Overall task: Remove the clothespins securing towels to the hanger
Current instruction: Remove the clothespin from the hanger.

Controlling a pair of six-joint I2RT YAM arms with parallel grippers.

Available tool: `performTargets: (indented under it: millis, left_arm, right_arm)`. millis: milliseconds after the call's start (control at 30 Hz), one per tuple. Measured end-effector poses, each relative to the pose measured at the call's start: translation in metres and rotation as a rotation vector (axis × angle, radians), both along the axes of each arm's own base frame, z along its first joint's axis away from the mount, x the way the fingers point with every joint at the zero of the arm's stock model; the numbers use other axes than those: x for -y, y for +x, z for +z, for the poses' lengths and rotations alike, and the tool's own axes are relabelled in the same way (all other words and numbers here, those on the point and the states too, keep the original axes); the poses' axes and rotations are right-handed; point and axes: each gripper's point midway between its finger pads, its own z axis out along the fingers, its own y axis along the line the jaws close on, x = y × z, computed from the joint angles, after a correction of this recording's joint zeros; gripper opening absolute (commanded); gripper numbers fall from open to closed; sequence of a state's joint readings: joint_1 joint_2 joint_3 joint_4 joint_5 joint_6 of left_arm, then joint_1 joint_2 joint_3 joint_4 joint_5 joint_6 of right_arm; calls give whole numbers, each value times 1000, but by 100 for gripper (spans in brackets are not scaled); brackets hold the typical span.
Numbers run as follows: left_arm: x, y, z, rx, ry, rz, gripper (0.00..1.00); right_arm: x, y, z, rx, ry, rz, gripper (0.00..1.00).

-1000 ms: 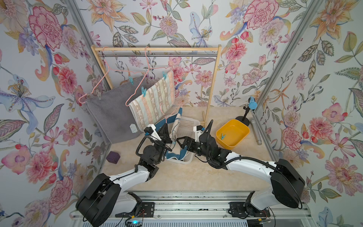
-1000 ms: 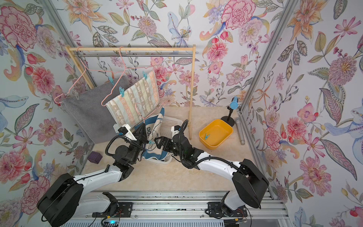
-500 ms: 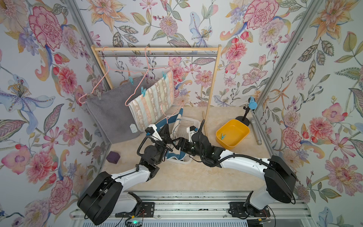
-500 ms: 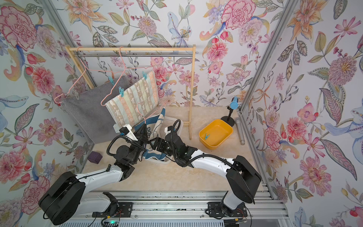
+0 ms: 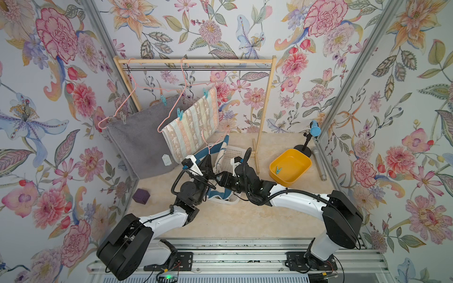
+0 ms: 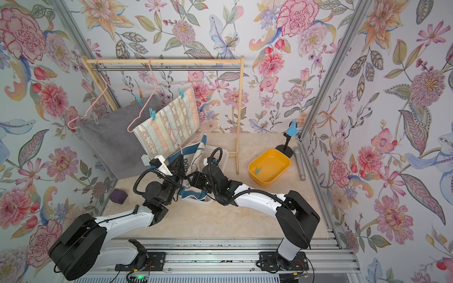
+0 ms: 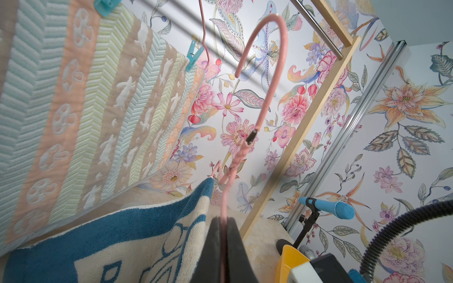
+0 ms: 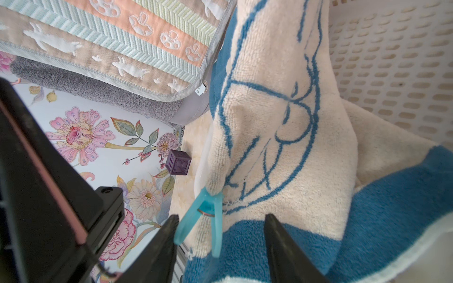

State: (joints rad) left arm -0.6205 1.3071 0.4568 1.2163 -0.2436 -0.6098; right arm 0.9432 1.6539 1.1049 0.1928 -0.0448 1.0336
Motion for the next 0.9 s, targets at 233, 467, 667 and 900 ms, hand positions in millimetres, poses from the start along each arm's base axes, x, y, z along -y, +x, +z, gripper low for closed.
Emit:
performTargets:
  millis: [233,467,667,900]
  left_arm:
    - [1,0,0,0,0,-3,0]
    - [1,0,0,0,0,-3,0]
    - [1,0,0,0,0,-3,0]
    - [1,0,0,0,1,-3,0]
  right_arm:
    - [-2,3,1,1,4,-1,43]
    - [-5,7,4,1,9,8,35]
    - [-9,6,1,-7,9,22,34]
    - [-11,4,-2,-21,5,37,28]
